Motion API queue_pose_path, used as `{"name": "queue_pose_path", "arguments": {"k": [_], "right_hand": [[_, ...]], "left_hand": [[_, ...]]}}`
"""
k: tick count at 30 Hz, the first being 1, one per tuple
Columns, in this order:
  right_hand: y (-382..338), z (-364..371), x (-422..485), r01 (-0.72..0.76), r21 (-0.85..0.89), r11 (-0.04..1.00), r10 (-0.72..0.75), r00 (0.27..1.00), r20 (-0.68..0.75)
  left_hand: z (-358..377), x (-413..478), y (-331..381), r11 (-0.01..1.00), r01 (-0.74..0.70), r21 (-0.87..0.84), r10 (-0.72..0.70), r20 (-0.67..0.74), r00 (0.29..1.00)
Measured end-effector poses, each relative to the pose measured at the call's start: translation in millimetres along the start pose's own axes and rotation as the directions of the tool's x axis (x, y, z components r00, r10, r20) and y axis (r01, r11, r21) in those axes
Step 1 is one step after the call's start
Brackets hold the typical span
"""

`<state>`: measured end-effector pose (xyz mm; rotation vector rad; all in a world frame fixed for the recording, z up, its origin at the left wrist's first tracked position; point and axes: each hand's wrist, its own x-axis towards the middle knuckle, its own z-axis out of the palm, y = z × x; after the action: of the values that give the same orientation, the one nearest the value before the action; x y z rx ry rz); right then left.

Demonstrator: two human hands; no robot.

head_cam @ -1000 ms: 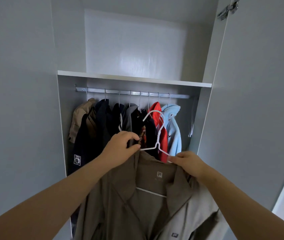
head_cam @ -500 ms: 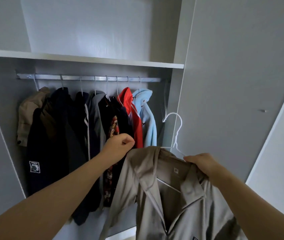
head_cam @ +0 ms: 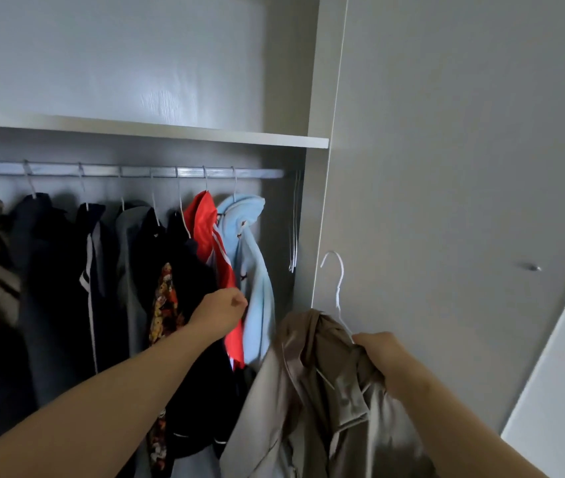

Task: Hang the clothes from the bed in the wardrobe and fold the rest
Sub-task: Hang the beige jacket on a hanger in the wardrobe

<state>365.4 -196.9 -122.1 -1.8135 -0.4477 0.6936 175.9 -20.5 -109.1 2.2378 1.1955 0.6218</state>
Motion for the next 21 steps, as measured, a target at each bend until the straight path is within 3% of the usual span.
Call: {"name": "queue_pose_path", "arguments": {"k": [7,11,16,21], "right_hand": [[-25,26,43,0.015,-0.029,0.999,-0.013,0.997,0.078],[-39,42,63,0.008,-0.028,1.000,-0.004,0.992,0.126],[-55,60,83,-0.019,-0.042,0.999,0.024,0.993,0.119],[-66,68,103,-0.045,-0.097,0.994,0.055,0.993,0.101]], "left_hand": [[17,69,8,0.992,-0.001,0.130,-0.003,0.032,0.999],[24,120,7,0.962,-0.118,0.248,0.116,0.020,0.993],[32,178,3,0.823,-0.301,0.482,0.298,0.085,0.951],[41,216,-11,0.669,-0.362,0.649,0.203,0.310,0.929]]}}
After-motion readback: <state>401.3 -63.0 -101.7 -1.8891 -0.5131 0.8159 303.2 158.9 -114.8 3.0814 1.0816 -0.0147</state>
